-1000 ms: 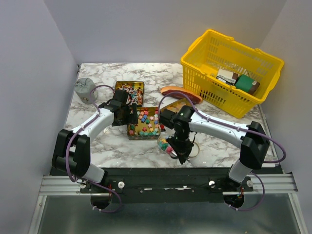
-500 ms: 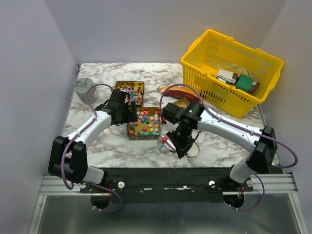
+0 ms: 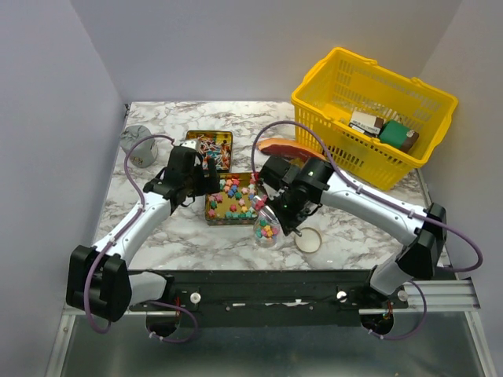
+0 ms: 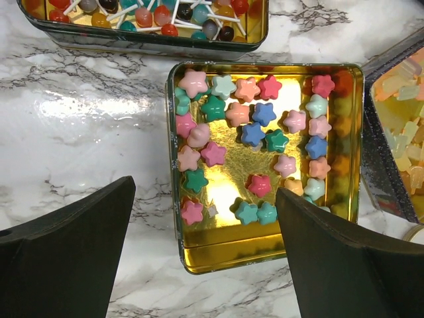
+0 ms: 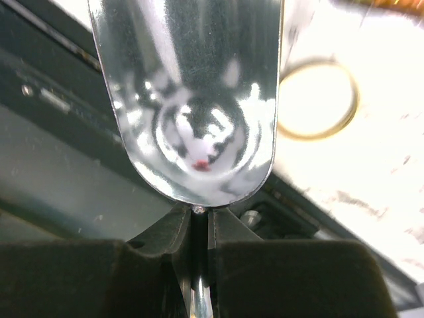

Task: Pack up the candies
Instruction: Place the fake candies in the packing bottle, then place the fake candies in the storage box.

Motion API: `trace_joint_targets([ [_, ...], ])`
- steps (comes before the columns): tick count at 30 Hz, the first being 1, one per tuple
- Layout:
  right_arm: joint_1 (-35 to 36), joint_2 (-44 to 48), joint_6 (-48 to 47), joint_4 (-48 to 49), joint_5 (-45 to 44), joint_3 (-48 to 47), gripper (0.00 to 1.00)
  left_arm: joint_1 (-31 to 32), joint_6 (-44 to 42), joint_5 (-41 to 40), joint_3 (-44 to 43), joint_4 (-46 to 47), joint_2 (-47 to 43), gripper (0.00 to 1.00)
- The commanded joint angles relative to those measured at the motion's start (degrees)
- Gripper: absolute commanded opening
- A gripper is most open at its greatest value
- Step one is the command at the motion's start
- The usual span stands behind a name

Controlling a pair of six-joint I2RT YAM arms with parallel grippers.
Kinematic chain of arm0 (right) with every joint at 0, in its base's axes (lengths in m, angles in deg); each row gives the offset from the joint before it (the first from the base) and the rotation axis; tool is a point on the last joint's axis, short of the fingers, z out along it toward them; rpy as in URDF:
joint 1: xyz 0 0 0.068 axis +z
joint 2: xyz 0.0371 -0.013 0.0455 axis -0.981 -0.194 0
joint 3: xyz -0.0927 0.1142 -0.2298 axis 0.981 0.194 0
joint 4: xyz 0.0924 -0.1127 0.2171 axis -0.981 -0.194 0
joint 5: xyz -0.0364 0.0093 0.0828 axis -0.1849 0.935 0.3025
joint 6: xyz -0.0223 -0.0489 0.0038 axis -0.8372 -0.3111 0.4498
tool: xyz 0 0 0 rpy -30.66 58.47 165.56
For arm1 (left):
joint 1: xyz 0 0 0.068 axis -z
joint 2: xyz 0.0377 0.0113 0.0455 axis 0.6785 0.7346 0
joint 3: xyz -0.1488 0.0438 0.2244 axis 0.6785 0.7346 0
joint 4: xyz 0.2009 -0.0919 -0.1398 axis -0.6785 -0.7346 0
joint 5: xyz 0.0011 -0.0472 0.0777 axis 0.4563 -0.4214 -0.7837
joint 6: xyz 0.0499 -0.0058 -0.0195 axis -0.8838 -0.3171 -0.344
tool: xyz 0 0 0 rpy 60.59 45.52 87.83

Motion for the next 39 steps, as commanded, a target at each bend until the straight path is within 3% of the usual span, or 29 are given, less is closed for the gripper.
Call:
trace_joint_targets([
  [1,-0.11,-6.68,-4.33,2.13,-6.05,-8.46,0.01,-0.07,-0.8,-0.8,0.79,1.76,-1.15,0.99],
  [5,-0.19,-20.9,-3.64,-10.17,-7.54,-23.56,0.01,-0.07,-0.54,-4.13,-0.01,-0.26,-0.71,0.99],
  [9,-0.2,-25.58,-0.74,-14.4,-7.02,-26.93,0.01,-0.07,-0.45,-4.41,-0.45,-0.97,-0.45,0.99],
  [21,-0.28,-24.9,0.94,-13.63,-3.52,-22.55,0.01,-0.07,-0.62,-1.52,-0.19,0.08,-0.01,0.99],
  [27,-1.16,-23.06,1.9,-7.41,9.39,-19.22,0.01,0.2,-1.76,0.6,0.43,1.75,-1.23,0.99],
  [31,-3.44,-20.77,4.36,0.07,25.27,-15.08,0.01,0.28,-1.59,0.43,1.31,2.72,-2.9,0.99],
  [39,-9.68,-20.15,11.3,13.15,41.66,-10.95,0.01,0.28,-1.33,-1.86,1.49,2.37,-3.52,0.99],
])
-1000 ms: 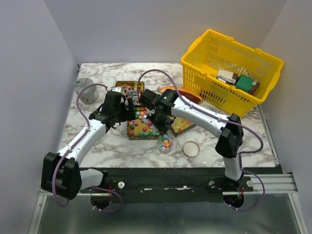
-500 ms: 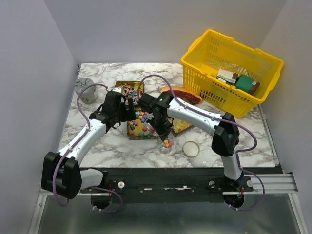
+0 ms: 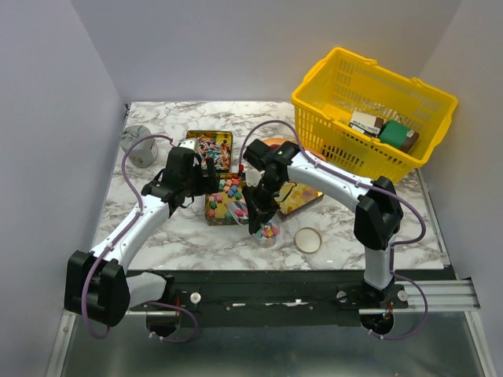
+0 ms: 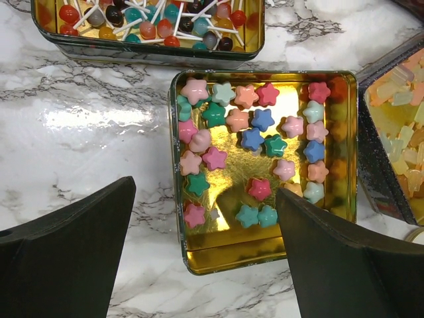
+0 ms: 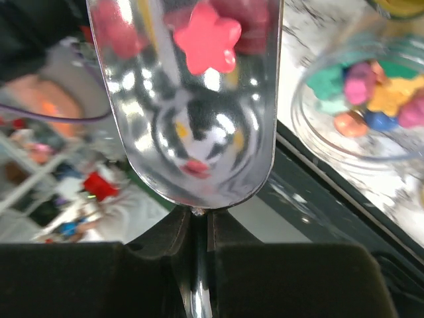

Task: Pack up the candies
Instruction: Place the fake candies in the storage box, then move the storage box to the center of the board.

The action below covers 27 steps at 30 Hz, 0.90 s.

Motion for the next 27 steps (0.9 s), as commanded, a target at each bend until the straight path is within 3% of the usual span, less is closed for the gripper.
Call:
trace_joint_targets([
  [1,-2.89,1.33,7.52,10.49,14.19,2.19,0.01,0.22,-0.34,-1.9,0.37,1.02,-1.03,0.99],
  [8,-5.26,2.03,17.72,23.05,26.49,8.77,0.01,0.13,0.54,-7.08,-1.91,-1.87,-0.33,0.99],
  [15,-6.23,4.58,24.23,32.99,30.2,14.05,0.01,-0.22,2.47,-9.2,-3.5,-3.81,1.52,0.99],
  [20,-7.11,7.66,37.41,49.59,34.33,23.19,0.01,-0.57,3.7,-9.2,-3.67,-5.39,3.1,0.97],
  [25,-7.81,8.98,36.11,50.23,32.05,23.29,0.01,-0.66,5.28,-11.57,-3.32,-6.89,3.54,0.91],
  [27,-8.69,10.29,33.83,47.09,28.81,23.03,0.01,-1.01,6.59,-13.76,-3.32,-8.29,3.63,0.84],
])
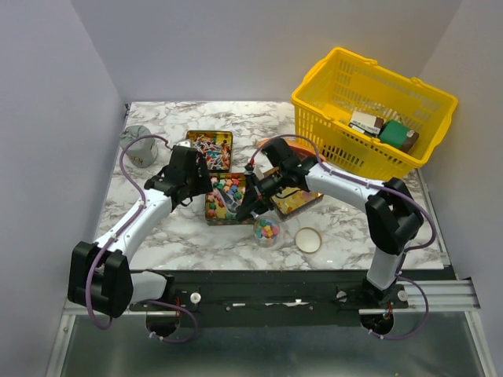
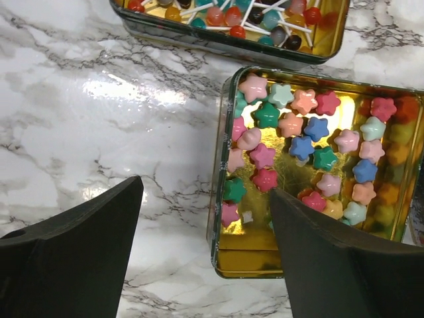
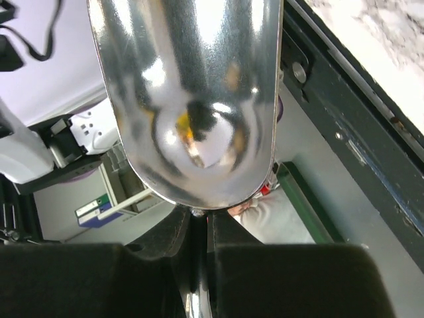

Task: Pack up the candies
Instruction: Move the storage box to the center of the board.

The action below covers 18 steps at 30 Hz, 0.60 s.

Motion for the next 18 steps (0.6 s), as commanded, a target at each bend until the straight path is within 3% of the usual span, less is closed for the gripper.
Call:
trace_joint_targets([
  [1,-1.65,3.83,-3.02,-0.14,-2.74,-0.19,0.01,-0.79,3.47,-6.12,-0.7,-3.62,0.39,0.82],
  [5,-2.18,4.36,-12.17,-10.77,-11.95,-4.22,0.01,-4.04,4.97,-5.26,0.27,-4.15,0.57,0.73],
  [9,-2.18,4.79,-18.33,-20.52,-19.87,-9.15,0.01,-7.21,5.33,0.62,0.01,-3.36,3.64,0.64],
  [18,-3.06,8.4,-22.21,-25.12,-28.33,-10.92,0.01,-5.9,4.63,5.66,-3.59,-2.21,17.26,0.56],
])
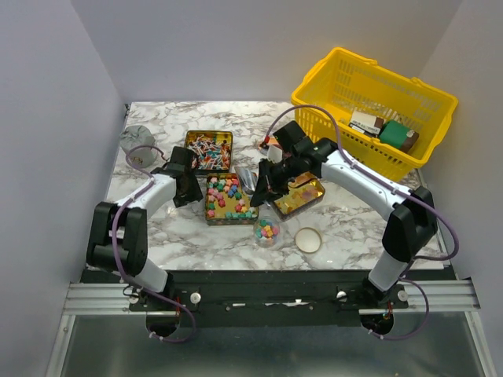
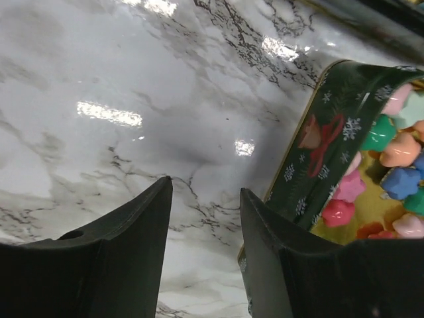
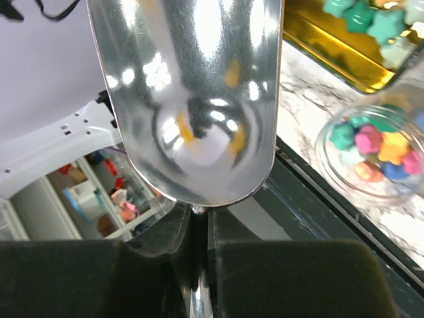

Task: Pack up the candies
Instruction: Move the storage box to the center of the board.

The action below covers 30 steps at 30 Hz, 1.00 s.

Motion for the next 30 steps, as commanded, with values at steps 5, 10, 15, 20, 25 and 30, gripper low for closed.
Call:
trace_joint_targets([
  [5,-0.94,3.44,-3.37,-3.72,-6.43,0.67,0.01,4.39,-1.06,4.03,-4.76,2.6,5.16,0.56],
  [10,-1.29,3.18,-3.89,-3.72,-6.69,0.5,0.01,7.99,-0.98,5.45,-7.39,3.84,7.53,0.55],
  [15,-1.56,3.53,-4.07,-3.72,-7.31,1.2,0.01,9.93,-1.94,6.24,-8.02,5.32,9.47,0.55],
  [20,-1.65,4.06,-3.72,-3.54,-8.01,2.34,0.01,10.55,-2.91,8.52,-10.3,6.21,11.66,0.56],
  [25,-1.82,4.67,-3.19,-3.54,-9.07,2.7,0.01,10.46,-3.35,7.03,-12.76,3.84,11.93,0.56],
  [30,-2.0,5.11,-3.02,-3.54,-9.51,3.05,0.01,8.53,-4.31,1.06,-16.27,-0.46,10.0,0.6],
])
